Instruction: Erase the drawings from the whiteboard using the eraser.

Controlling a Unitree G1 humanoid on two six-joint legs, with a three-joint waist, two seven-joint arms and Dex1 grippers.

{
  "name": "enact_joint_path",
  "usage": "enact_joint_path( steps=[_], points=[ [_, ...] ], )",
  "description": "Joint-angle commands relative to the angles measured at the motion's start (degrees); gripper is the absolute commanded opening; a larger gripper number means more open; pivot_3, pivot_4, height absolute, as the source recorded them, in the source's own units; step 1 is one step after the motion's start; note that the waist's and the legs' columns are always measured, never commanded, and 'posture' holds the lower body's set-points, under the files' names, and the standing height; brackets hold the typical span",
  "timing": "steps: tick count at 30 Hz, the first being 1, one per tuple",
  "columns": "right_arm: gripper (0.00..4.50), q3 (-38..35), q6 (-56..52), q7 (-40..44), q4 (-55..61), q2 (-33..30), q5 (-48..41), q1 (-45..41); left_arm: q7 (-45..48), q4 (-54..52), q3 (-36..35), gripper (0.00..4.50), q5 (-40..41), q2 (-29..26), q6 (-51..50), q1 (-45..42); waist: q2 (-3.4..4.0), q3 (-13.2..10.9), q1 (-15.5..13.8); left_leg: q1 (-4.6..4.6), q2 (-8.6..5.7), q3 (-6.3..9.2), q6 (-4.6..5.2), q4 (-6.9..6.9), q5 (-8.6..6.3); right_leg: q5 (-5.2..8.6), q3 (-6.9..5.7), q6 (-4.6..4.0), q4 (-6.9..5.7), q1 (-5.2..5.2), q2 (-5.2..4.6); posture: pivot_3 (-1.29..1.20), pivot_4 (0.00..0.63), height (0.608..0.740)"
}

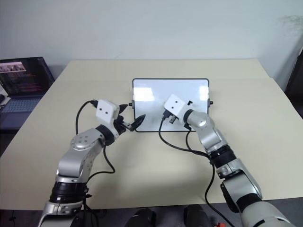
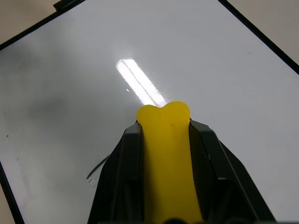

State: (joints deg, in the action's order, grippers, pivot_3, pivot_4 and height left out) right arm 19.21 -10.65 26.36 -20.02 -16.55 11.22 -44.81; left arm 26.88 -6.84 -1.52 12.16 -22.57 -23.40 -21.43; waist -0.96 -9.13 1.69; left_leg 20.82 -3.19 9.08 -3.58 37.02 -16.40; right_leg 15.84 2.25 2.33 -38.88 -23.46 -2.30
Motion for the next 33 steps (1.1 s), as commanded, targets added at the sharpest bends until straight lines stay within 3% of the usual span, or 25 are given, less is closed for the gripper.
enact_joint_path(
  steps=[1,17,33],
  points=[
    [1.0,-2.35,-1.42,0.01,0.71,-2.45,0.84,1.53,0.08,-0.9,-0.3,4.5,-0.28,-0.31,1.11,-1.55,0.0,0.0,-0.01,0.0,0.0,0.01,0.0,0.0,0.0,0.0,-0.01,0.0,0.0,0.01,0.0,0.0,0.15,0.74],
    [1.0,-2.79,-3.2,-0.09,4.09,-4.17,0.85,4.13,0.55,0.04,0.13,4.5,-0.44,-0.26,1.38,-2.77,-0.02,0.01,-0.03,-0.07,0.0,0.02,0.0,0.04,0.01,0.0,-0.03,0.0,0.0,0.13,0.0,0.0,0.15,0.74],
    [1.0,-0.85,-2.18,-1.06,0.44,5.04,1.83,0.33,-0.02,-2.15,-0.83,4.5,-0.2,-1.33,0.47,-1.45,-0.01,0.01,1.39,-0.17,0.07,-0.07,0.0,0.02,0.01,-0.01,0.08,-0.01,-0.04,0.13,0.04,0.0,0.15,0.74]
  ],
)
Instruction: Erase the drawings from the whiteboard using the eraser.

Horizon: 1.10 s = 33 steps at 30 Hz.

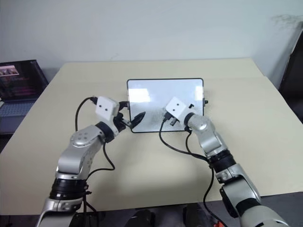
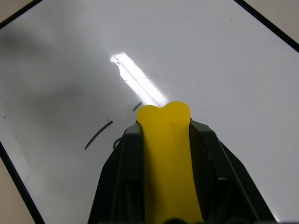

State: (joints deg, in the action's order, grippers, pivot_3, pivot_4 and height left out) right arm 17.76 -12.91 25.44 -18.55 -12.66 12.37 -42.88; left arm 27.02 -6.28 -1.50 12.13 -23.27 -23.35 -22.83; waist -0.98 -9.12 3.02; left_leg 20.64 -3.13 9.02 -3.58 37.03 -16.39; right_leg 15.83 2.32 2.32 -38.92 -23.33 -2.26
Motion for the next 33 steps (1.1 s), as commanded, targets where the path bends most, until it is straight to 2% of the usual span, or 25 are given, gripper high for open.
enact_joint_path(
  steps=[1,12,33],
  points=[
    [1.0,0.74,0.16,-0.31,-1.47,1.83,0.72,-2.02,-0.27,-2.88,-0.91,4.5,-0.14,-0.65,0.37,0.11,0.0,0.0,0.08,0.0,0.0,0.0,0.0,0.0,0.0,0.0,0.0,0.0,0.0,0.0,0.0,0.0,0.15,0.74],
    [1.0,0.97,1.26,-0.98,-4.34,5.14,1.27,-4.21,-1.15,-3.92,-1.3,4.5,-0.02,-0.59,-0.22,1.0,0.01,-0.01,0.18,0.04,-0.01,0.03,0.0,-0.02,0.0,0.0,-0.01,0.0,0.0,-0.06,0.0,0.0,0.15,0.74],
    [1.0,-1.78,2.44,-0.14,-2.94,-6.9,1.62,0.49,-0.4,-1.51,-0.5,4.5,-0.23,-0.22,0.7,-0.47,-0.02,0.01,-1.53,0.05,-0.13,0.15,0.0,0.01,0.0,0.0,-0.1,0.01,0.04,0.08,-0.01,0.0,0.15,0.74]
  ],
)
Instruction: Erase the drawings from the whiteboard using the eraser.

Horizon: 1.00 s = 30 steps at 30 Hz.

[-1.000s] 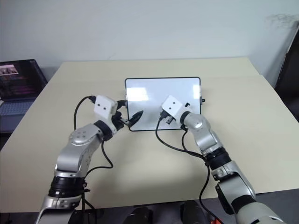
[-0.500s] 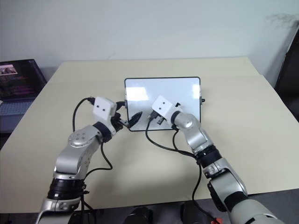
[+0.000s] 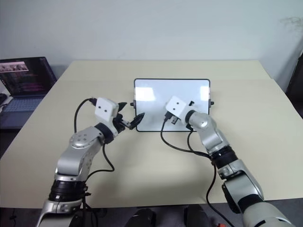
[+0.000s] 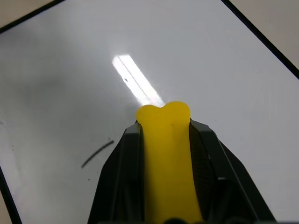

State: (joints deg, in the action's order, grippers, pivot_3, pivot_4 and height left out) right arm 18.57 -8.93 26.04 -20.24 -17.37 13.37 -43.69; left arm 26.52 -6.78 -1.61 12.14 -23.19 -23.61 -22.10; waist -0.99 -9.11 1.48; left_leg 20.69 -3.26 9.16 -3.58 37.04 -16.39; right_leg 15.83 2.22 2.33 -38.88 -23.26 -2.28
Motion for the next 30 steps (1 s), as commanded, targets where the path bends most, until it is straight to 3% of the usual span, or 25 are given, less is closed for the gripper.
enact_joint_path(
  steps=[1,18,30],
  points=[
    [1.0,-2.75,-1.7,-0.84,-1.07,-2.52,0.6,1.59,0.17,-0.93,-0.4,4.5,-0.23,-0.32,1.0,-1.24,0.0,0.0,0.03,-0.01,0.01,-0.01,0.0,0.0,0.0,0.0,0.0,0.0,-0.01,0.0,0.0,0.0,0.15,0.74],
    [1.0,-6.09,-9.88,-0.41,9.51,-3.22,-0.66,4.18,1.65,0.21,0.2,4.5,-0.27,-0.24,1.34,-2.28,-0.01,0.0,0.09,0.0,0.03,0.0,0.0,0.0,0.01,-0.01,0.0,0.02,0.01,0.02,-0.01,0.0,0.15,0.74],
    [1.0,-12.68,-30.59,1.03,24.24,-2.43,-7.68,4.53,6.03,-7.47,0.97,4.5,2.59,-2.0,-2.62,3.49,0.01,-0.04,0.35,0.18,0.08,-0.05,-0.01,-0.08,0.01,-0.01,0.05,0.02,0.17,-0.21,-0.03,0.0,0.15,0.74]
  ],
)
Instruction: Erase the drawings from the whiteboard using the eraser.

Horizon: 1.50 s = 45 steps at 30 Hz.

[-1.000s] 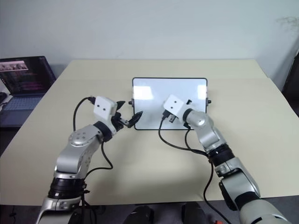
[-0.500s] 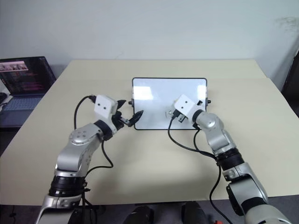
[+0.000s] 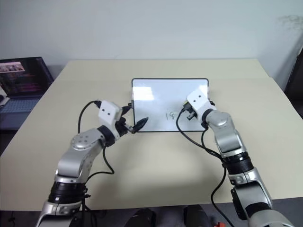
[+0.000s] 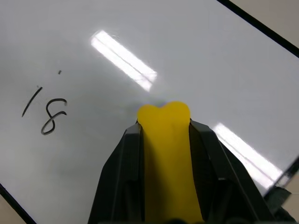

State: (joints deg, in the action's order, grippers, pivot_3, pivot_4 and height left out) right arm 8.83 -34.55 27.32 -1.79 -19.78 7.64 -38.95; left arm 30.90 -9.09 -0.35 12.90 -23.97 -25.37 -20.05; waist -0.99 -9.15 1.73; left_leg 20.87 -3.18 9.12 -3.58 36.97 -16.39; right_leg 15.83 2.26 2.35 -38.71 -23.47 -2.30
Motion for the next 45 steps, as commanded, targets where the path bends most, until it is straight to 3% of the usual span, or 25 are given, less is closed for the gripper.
enact_joint_path(
  steps=[1,13,22,33,45],
  points=[
    [1.0,-3.48,-6.91,-0.32,7.06,0.12,-2.52,-0.04,2.1,-6.14,-0.28,4.5,2.26,-1.42,-1.37,2.26,0.01,-0.01,0.17,0.02,0.01,-0.02,0.0,-0.02,-0.01,0.0,0.03,0.0,0.01,-0.04,0.0,0.0,0.15,0.74],
    [1.0,-7.3,-23.11,-3.58,17.55,1.72,-7.34,3.55,3.55,-13.03,-0.88,4.5,4.8,-3.51,-5.09,8.91,0.03,-0.03,0.04,0.03,0.02,-0.02,0.01,-0.04,-0.03,0.0,0.05,0.0,0.05,-0.03,-0.01,0.0,0.15,0.74],
    [1.0,-7.09,-25.46,-6.17,20.49,2.27,-8.55,7.26,3.1,-13.61,-0.92,4.5,4.81,-3.71,-5.54,9.31,0.03,-0.03,0.1,0.02,0.02,-0.07,0.01,-0.04,-0.03,0.01,0.05,0.01,0.05,-0.02,-0.01,0.0,0.15,0.74],
    [1.0,-5.57,-21.82,-6.97,18.36,1.67,-9.28,5.3,2.82,-12.55,-0.78,4.5,4.29,-3.51,-4.87,8.77,0.03,-0.03,0.1,0.01,0.02,-0.07,0.01,-0.04,-0.03,0.01,0.04,0.01,0.05,-0.02,0.0,0.0,0.15,0.74],
    [1.0,4.52,-2.08,-7.12,7.71,6.29,-5.61,1.58,1.28,-9.13,2.98,4.5,0.67,-1.33,-1.33,7.06,0.03,-0.04,0.11,0.0,0.02,-0.09,0.0,-0.03,-0.02,0.01,0.04,0.01,0.06,-0.01,0.01,0.0,0.15,0.74]
  ],
)
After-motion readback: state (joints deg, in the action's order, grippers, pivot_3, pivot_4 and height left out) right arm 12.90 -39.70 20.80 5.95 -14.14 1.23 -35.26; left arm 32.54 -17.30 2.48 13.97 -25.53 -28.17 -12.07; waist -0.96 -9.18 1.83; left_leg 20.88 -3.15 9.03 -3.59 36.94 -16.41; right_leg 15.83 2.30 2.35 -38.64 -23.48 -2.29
